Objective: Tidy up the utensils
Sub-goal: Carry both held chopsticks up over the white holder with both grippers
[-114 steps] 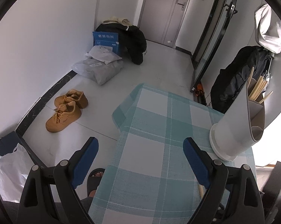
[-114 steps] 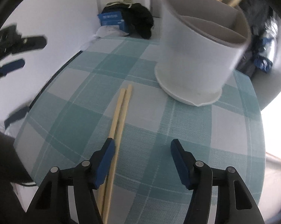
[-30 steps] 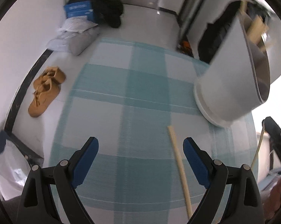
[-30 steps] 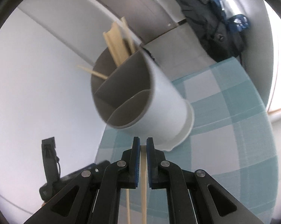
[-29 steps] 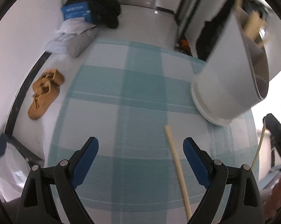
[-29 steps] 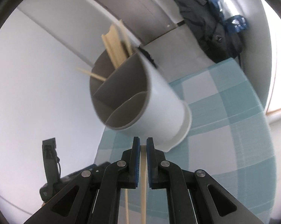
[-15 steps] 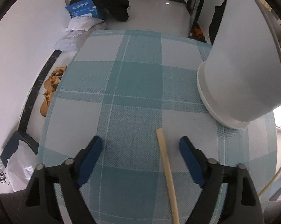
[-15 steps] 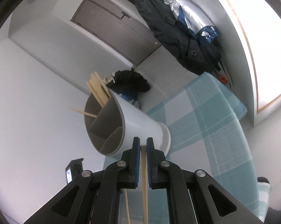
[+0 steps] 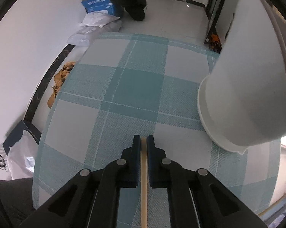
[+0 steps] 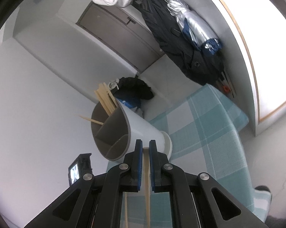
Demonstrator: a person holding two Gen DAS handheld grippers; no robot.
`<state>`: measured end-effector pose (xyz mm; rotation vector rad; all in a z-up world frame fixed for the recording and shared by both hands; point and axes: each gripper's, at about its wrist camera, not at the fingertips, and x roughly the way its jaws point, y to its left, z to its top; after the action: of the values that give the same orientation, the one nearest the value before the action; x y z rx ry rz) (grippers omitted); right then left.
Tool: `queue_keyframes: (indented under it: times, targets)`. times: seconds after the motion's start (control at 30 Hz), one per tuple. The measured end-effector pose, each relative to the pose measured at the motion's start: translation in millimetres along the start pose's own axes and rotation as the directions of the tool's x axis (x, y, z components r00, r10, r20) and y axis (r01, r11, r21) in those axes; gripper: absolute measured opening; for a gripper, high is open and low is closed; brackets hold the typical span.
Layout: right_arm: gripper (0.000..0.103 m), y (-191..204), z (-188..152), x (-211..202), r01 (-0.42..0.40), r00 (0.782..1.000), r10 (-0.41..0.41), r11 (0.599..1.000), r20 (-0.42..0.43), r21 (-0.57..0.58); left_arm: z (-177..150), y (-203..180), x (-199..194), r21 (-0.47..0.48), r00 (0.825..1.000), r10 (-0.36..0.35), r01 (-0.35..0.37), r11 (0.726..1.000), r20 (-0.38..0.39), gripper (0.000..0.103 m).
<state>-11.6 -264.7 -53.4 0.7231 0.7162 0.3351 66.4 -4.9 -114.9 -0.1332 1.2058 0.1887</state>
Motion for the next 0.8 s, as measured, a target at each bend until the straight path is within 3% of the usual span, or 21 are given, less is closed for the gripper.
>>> queue_keyframes:
  times: [0.27, 0.47, 0.63, 0.8]
  targets:
    - [0.006, 22.9, -3.9, -8.1, -0.016, 0.999, 0.019, 0.996, 0.027, -0.092, 4.4, 7.2, -35.4, -0.040, 0.989, -0.088, 0.094, 0.995, 0.122, 0.002]
    - [0.006, 46.9, -12.4, -11.4, -0.001, 0.999, 0.010, 0.980, 0.043, -0.197, 2.4, 4.3, -76.2, 0.006, 0.956, -0.173, 0.177, 0.984, 0.235, 0.002]
    - [0.006, 61.7, -20.9, -15.2, 0.013, 0.999, 0.001, 0.965, 0.053, -0.261, -3.2, 3.3, -105.6, 0.079, 0.917, -0.244, 0.231, 0.970, 0.316, 0.002]
    - [0.006, 69.8, -26.8, -18.4, 0.011, 0.999, 0.003, 0.961, 0.050, -0.278, -5.4, -0.4, -125.6, 0.186, 0.894, -0.295, 0.244, 0.952, 0.338, 0.002]
